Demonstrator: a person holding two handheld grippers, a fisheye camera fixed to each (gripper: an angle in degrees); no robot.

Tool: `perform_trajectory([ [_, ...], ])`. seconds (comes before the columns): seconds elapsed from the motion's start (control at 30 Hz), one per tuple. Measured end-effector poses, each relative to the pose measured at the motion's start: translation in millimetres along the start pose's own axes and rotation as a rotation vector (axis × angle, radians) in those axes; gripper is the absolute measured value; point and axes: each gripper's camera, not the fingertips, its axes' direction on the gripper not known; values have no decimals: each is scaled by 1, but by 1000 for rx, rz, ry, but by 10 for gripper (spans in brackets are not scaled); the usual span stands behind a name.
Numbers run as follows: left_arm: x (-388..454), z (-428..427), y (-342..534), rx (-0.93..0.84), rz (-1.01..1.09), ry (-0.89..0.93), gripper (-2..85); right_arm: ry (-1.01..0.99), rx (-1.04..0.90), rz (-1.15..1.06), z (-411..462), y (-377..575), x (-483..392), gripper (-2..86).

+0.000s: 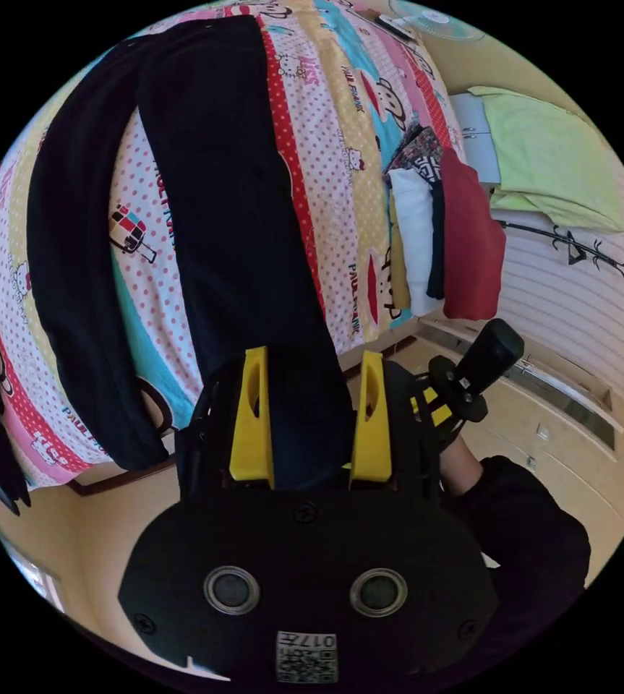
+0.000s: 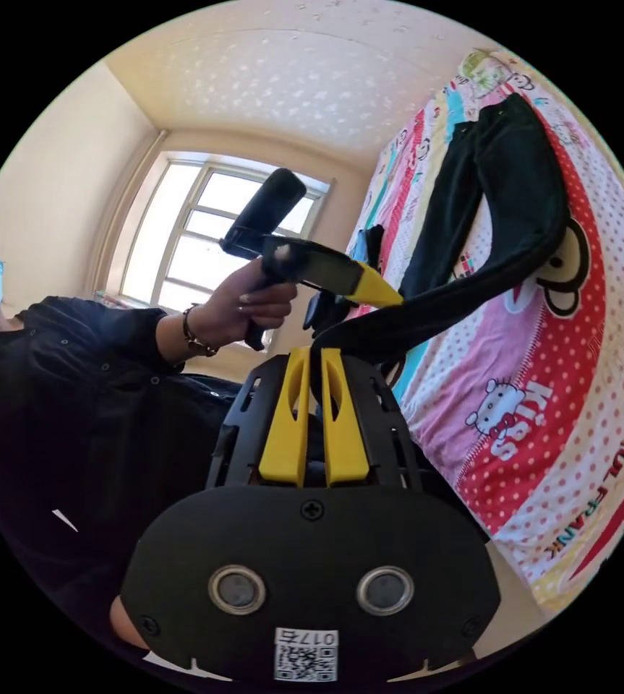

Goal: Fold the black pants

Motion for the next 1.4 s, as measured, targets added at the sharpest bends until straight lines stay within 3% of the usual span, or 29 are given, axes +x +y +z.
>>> perform_trajectory([
  [0.1, -5, 15, 28, -96, -39, -108, 90, -35, -73, -28, 17, -26, -5, 28],
  [0.2, -19, 16, 69, -68, -45, -102, 46, -94, -201, -6, 30, -36, 5, 27],
  [0.33, -61, 3, 133, 49, -110, 121, 38, -170, -457, 1, 20, -52, 28, 21],
  [0.43, -93, -8, 183, 143, -179, 289, 35, -124, -533, 47, -18, -95, 56, 19],
  [0.57, -123, -25, 246, 220, -234, 423, 32, -7, -327, 103, -82, -191, 90, 49],
  [0.73, -149, -48, 303, 266, -257, 530, 31, 152, 276, 340, -152, -314, 157, 135],
  [0.83, -166, -57, 335, 283, -265, 605, 30, 224, 438, 492, -148, -348, 191, 149],
  [0.97, -190, -76, 383, 334, -260, 701, 30, 325, 499, 615, -122, -375, 217, 141],
  [1.1, -218, -94, 420, 385, -242, 881, 31, 218, 544, 608, -89, -403, 222, 55],
  [1.3, -287, -100, 494, 611, -158, 1334, 29, -72, 534, 329, -41, -465, 191, 31],
  [1.4, -325, -102, 536, 727, -202, 1427, 30, -21, 375, 274, 14, -514, 172, 29],
])
